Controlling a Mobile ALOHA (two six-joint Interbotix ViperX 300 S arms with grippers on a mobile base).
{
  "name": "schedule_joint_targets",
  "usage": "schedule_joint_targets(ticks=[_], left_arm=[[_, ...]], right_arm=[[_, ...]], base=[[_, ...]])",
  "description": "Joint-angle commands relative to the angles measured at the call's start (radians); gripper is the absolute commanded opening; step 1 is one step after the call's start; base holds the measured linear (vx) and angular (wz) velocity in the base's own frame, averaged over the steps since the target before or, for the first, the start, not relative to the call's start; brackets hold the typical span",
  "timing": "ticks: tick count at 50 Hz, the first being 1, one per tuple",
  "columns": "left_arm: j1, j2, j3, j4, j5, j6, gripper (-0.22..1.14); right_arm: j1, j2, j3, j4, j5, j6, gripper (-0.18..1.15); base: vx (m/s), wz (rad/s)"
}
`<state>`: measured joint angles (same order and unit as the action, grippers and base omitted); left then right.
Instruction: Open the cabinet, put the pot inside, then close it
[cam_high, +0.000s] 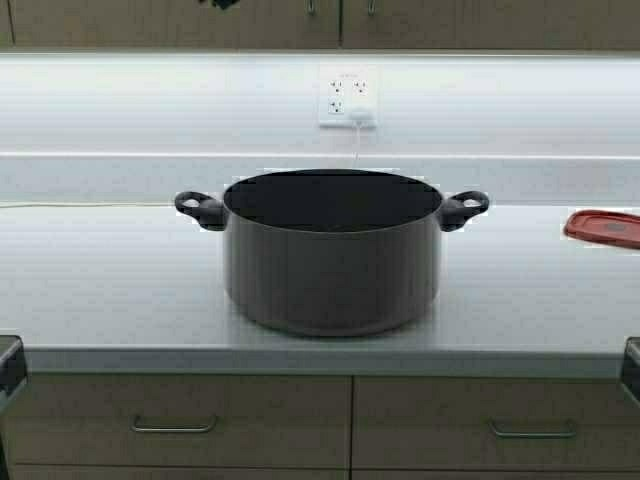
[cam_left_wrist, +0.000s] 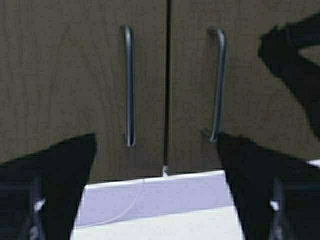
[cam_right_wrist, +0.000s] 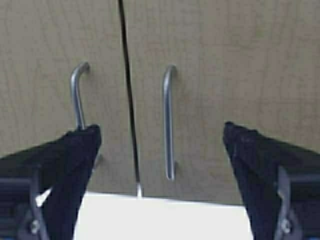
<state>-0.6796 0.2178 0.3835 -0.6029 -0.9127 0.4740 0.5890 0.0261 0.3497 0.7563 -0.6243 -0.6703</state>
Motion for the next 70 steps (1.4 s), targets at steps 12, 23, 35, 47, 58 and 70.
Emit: schedule_joint_targets(ticks=[12, 23, 35, 47, 58, 70], left_arm=[[0.035, 0.152, -0.218, -0.043, -0.032, 0.008, 1.02], [0.072, 0.232, -0.318, -0.046, -0.032, 0.006, 1.01], [0.091, 0.311, -0.425, -0.054, -0.032, 0.006, 1.01], [0.092, 0.314, -0.440, -0.064, -0.031, 0.008, 1.01], [0.091, 0.318, -0.443, -0.066, -0.034, 0.012, 1.00], [0.080, 0.318, -0.446, -0.067, -0.023, 0.037, 0.53]], right_arm=[[-0.058, 0.153, -0.193, 0.011, -0.002, -0.011, 1.03], [-0.095, 0.222, -0.284, 0.012, 0.008, -0.012, 1.03], [-0.098, 0.261, -0.344, 0.029, -0.002, -0.015, 1.03], [-0.098, 0.259, -0.342, 0.031, 0.000, -0.017, 1.03], [-0.098, 0.262, -0.341, 0.032, -0.003, -0.018, 1.00], [-0.100, 0.262, -0.337, 0.086, -0.026, -0.058, 0.48]], base=[[0.00, 0.00], [0.00, 0.00], [0.00, 0.00], [0.01, 0.00], [0.00, 0.00], [0.00, 0.00]])
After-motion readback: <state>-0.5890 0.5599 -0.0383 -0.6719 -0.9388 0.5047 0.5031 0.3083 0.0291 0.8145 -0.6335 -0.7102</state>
